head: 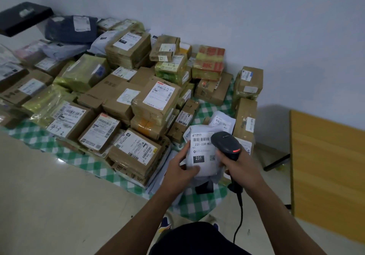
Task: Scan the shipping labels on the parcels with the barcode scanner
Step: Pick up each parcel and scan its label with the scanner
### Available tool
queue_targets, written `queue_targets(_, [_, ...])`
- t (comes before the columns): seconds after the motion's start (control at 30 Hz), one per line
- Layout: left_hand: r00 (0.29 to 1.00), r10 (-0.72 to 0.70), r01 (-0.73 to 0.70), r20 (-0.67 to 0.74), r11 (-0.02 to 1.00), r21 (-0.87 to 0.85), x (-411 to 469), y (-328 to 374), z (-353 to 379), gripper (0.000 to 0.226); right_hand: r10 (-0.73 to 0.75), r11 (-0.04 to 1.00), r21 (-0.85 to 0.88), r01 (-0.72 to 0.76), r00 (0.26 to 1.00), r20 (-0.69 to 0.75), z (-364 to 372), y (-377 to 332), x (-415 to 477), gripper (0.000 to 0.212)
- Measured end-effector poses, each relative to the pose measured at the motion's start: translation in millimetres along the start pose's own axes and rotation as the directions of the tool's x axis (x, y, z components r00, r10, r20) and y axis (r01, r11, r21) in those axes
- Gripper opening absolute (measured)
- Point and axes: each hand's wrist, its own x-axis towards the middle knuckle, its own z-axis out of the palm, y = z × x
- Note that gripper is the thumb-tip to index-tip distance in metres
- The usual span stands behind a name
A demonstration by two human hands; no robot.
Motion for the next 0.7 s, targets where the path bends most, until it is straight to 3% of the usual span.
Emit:
queue_targets(0.3, [0.990, 0.080, -0.074, -0.113, 0.996, 0.059, 36.1, 25.4, 9.5, 0.086, -0.046, 0.998, 0.042, 0.042, 0.995, 0.086, -23.7, -34.1, 5.6, 0.010])
queue_targets(0.7, [0.970, 0.169, -0.157, -0.173, 0.984, 0.079, 68.5, 42.5, 9.2, 0.087, -0.026, 0.999, 0.052, 0.017, 0.980, 0.198, -29.3, -69.5, 0.0, 0.015])
